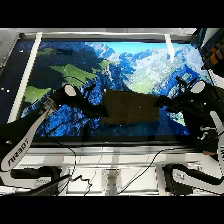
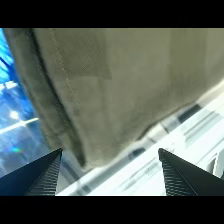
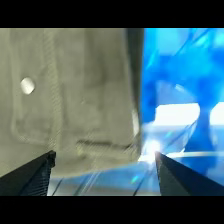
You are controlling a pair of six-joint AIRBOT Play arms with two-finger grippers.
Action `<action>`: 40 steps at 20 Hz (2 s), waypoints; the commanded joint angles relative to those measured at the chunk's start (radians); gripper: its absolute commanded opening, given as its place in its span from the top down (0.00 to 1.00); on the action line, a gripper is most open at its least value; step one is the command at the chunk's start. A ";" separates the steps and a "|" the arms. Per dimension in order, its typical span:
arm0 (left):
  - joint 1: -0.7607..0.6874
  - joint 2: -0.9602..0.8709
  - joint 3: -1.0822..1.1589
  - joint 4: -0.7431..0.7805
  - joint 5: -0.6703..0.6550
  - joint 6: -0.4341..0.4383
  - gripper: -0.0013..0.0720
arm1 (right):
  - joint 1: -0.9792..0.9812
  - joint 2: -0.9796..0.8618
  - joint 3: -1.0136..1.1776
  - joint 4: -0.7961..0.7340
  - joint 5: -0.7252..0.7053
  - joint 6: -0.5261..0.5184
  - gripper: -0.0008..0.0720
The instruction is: Fold the clothes and pants, and hang the long-sleeved shirts on hangers.
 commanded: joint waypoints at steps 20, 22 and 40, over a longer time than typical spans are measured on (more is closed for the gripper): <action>0.156 -0.004 0.059 -0.060 0.072 0.048 0.03 | 0.085 -0.428 0.070 0.410 -0.155 -0.323 0.43; 0.160 -0.004 0.060 -0.017 0.075 0.077 0.16 | 0.141 -0.424 0.106 0.427 -0.161 -0.323 0.92; 0.494 0.454 0.148 0.872 0.016 0.100 0.95 | -0.418 0.088 0.773 -0.019 0.091 0.165 0.92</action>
